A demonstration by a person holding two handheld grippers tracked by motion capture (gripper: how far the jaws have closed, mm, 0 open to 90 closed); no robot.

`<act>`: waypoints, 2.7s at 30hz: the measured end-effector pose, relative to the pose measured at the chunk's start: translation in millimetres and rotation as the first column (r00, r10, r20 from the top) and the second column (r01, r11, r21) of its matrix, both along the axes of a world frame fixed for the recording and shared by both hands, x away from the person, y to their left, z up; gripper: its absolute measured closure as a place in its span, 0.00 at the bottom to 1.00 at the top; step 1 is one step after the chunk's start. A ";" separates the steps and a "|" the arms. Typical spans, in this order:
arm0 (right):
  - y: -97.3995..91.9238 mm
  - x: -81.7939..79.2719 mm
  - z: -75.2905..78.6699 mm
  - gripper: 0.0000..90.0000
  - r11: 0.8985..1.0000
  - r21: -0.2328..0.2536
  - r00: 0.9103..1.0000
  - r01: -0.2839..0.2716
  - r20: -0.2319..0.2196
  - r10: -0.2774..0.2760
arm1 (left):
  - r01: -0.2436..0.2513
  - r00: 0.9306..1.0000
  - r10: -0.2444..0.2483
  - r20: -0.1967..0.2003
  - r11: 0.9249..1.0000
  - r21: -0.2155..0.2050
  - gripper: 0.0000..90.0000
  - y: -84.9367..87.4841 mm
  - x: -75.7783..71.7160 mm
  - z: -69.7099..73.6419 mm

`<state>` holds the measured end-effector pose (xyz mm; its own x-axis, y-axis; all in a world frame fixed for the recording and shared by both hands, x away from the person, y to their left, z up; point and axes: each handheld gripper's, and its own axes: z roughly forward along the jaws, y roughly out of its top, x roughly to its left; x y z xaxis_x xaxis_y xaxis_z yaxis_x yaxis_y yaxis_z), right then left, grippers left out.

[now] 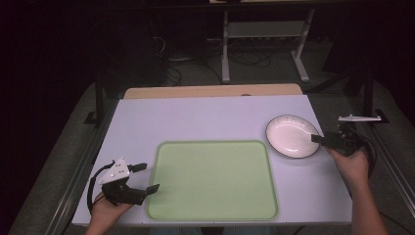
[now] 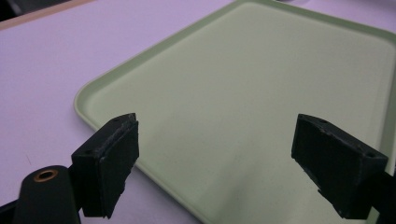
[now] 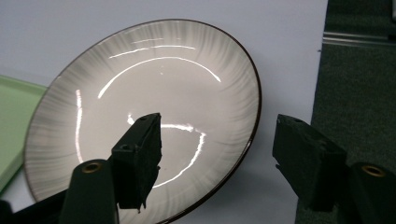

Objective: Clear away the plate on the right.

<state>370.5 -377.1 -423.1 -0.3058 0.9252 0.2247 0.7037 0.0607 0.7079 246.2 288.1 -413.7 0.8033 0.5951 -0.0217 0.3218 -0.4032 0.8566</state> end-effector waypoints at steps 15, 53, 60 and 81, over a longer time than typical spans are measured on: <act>-5.9 13.9 -21.0 0.62 0.991 0.089 0.989 0.100 -0.120 -0.089 | 0.002 1.000 -0.002 -0.005 1.000 0.003 0.16 -0.7 1.3 -1.2; -19.1 15.0 -29.8 0.93 0.818 0.435 0.911 0.376 -0.337 -0.239 | -0.005 1.000 0.005 0.003 1.000 -0.008 0.16 2.1 -0.1 0.6; -31.1 2.4 -22.7 0.92 0.805 0.455 0.914 0.380 -0.320 -0.251 | -0.008 1.000 0.008 0.003 1.000 -0.012 0.16 2.2 -0.2 0.5; -47.1 -35.9 -4.2 0.92 0.798 0.525 0.947 0.297 -0.271 -0.174 | -0.012 1.000 0.012 0.005 1.000 -0.016 0.16 0.9 -1.2 0.9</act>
